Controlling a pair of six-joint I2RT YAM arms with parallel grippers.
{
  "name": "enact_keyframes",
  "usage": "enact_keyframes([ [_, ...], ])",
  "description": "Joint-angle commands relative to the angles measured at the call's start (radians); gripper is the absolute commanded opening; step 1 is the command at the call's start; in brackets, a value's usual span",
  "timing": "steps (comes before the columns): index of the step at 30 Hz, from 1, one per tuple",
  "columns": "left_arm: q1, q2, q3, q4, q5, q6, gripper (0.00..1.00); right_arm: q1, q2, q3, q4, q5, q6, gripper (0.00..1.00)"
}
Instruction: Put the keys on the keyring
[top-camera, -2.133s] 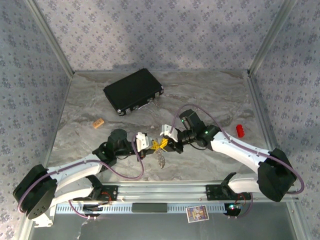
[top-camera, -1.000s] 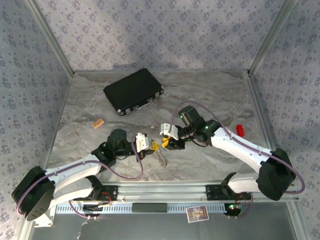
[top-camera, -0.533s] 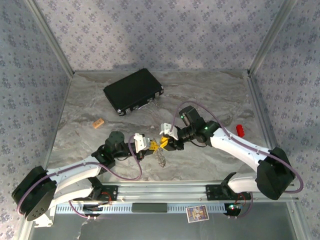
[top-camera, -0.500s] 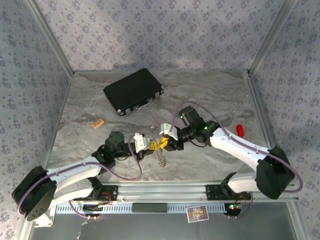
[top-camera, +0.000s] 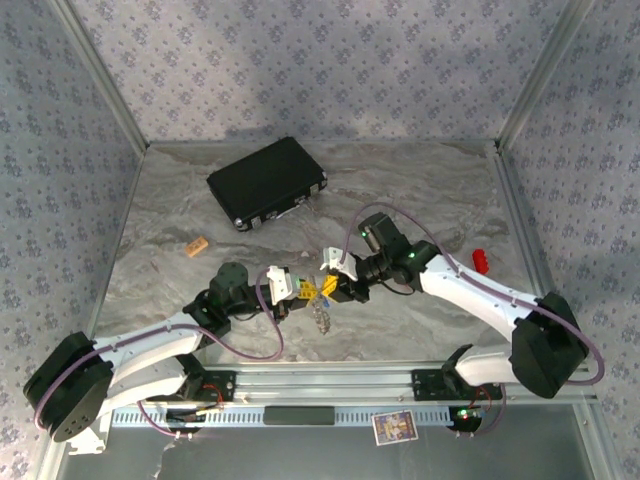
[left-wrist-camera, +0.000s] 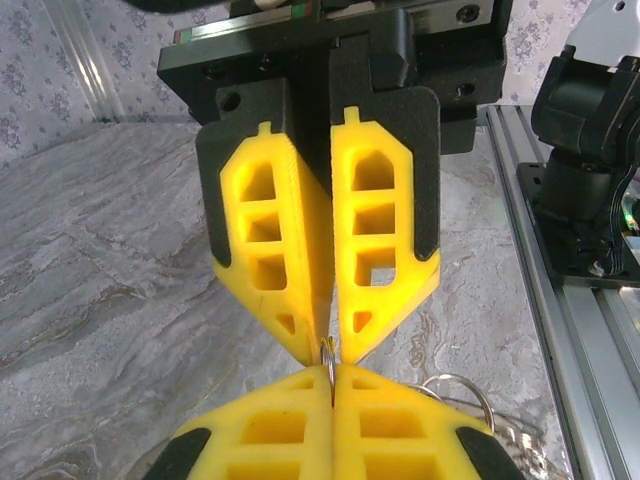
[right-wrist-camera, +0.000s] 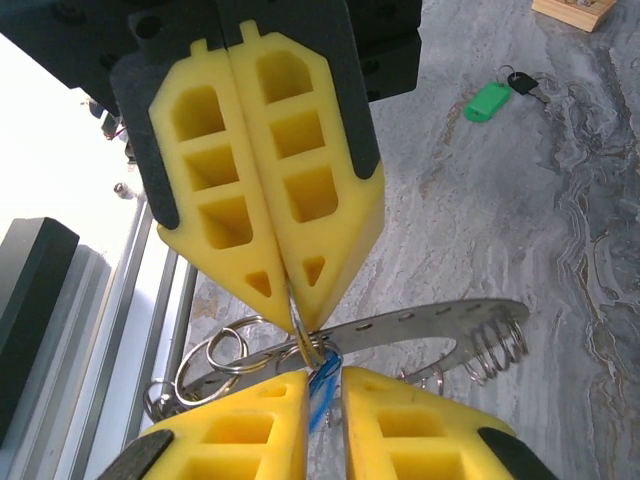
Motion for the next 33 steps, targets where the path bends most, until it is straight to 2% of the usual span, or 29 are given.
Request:
enact_keyframes([
  [1,0.0,-0.009,0.008,0.05,0.012,0.005,0.0,-0.004,-0.015,0.015,-0.04,0.009,0.0,0.13],
  [6,-0.001,-0.018,0.007,0.047,0.013,0.007,0.0,-0.004,-0.015,0.015,-0.044,0.018,-0.003,0.08],
  [11,0.0,-0.01,0.006,0.067,0.016,0.0,0.0,-0.002,-0.023,0.013,-0.002,-0.02,0.021,0.18],
  [20,0.0,0.006,0.001,0.11,0.021,-0.017,0.0,0.008,-0.005,0.01,0.058,-0.052,0.041,0.18],
  [24,0.0,0.008,-0.001,0.116,0.028,-0.02,0.0,0.015,0.005,0.011,0.083,-0.054,0.049,0.14],
  [27,-0.001,0.01,-0.001,0.114,0.015,-0.021,0.0,0.019,0.011,0.014,0.09,-0.058,0.051,0.03],
  [28,0.0,0.01,-0.001,0.109,0.004,-0.022,0.02,0.018,0.011,0.015,0.087,-0.056,0.048,0.0],
  [29,0.0,0.01,0.003,0.093,-0.009,-0.019,0.08,0.02,0.01,0.018,0.077,-0.05,0.043,0.0],
  [31,0.0,0.009,0.028,0.009,-0.034,0.002,0.24,0.024,0.011,0.033,0.038,-0.014,0.024,0.0],
  [33,0.0,0.01,0.069,-0.119,-0.045,0.036,0.28,0.033,0.018,0.061,-0.022,0.035,-0.006,0.0],
])
